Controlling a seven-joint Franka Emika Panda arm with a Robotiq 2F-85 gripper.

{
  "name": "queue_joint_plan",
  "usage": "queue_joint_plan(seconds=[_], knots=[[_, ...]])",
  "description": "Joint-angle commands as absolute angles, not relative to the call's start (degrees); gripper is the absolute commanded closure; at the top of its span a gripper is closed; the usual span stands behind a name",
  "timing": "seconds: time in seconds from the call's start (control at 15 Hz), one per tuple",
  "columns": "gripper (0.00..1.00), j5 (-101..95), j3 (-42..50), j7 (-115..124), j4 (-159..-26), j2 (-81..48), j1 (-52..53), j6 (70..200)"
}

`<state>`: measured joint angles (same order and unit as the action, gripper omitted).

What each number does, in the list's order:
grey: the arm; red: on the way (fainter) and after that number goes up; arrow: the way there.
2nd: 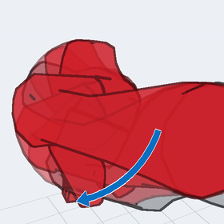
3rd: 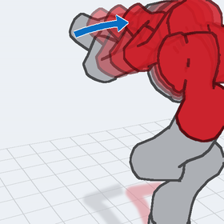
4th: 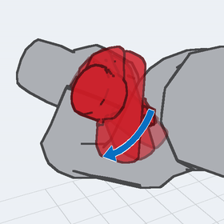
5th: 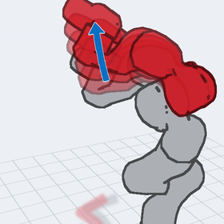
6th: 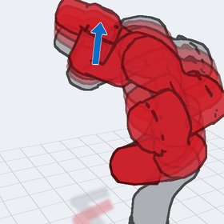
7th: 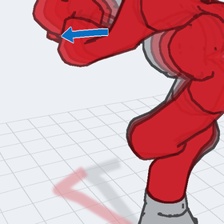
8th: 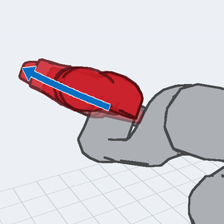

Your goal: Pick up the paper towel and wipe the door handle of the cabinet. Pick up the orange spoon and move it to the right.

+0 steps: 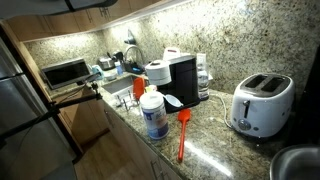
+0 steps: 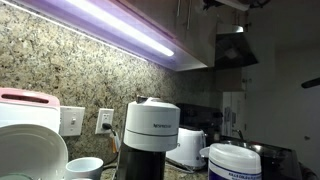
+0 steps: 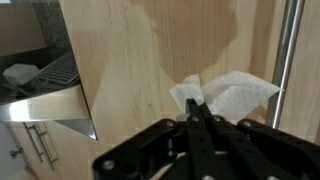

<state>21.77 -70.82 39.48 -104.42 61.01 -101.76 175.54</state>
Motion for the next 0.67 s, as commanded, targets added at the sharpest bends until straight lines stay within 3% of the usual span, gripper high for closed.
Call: queue_joint_plan(seconds=[0.0, 0.6], knots=[[0.99, 20.15, -71.29, 38.7, -104.65, 57.53, -99.73, 174.94], [0.99, 5.36, -62.6, 18.8, -113.54, 57.33, -86.97, 164.35]])
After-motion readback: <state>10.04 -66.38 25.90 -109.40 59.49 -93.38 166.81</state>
